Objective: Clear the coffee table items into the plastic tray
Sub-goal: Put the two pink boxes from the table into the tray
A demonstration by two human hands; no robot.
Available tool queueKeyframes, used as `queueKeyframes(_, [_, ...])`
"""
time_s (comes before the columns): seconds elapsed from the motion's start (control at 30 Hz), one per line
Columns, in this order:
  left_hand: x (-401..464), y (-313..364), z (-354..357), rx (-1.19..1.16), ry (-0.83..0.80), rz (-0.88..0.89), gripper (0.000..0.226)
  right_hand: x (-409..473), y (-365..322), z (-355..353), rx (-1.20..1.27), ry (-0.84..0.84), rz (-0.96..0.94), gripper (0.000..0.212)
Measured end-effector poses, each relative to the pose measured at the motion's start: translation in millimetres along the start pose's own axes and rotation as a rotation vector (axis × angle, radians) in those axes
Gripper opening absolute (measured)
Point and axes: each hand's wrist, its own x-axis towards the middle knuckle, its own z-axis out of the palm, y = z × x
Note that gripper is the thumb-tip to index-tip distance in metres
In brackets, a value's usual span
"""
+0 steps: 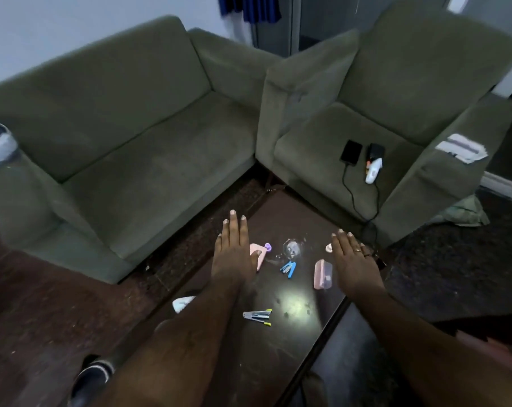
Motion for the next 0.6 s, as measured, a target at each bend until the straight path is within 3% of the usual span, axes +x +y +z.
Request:
queueKeyframes(0.1, [27, 0, 48, 0.051, -0.028, -0.004, 0.088, 24, 14, 43, 0.085, -0.123, 0.01, 0.086])
queueKeyframes(0.23, [50, -2, 109, 0.059, -0.104, -0.006, 0.088, 48, 20, 93, 0.211, -0.239, -0.036, 0.113])
queueKeyframes(0.4, [69, 2, 166, 0.041, -0.25, -0.019, 0.092, 83, 8, 137, 0.151, -0.274, -0.129, 0.127])
queueKeyframes(0.6, [86, 13, 194, -0.038, -0.407, -0.187, 0.093, 92, 7, 157, 0.177, -0.247, -0.138, 0.085])
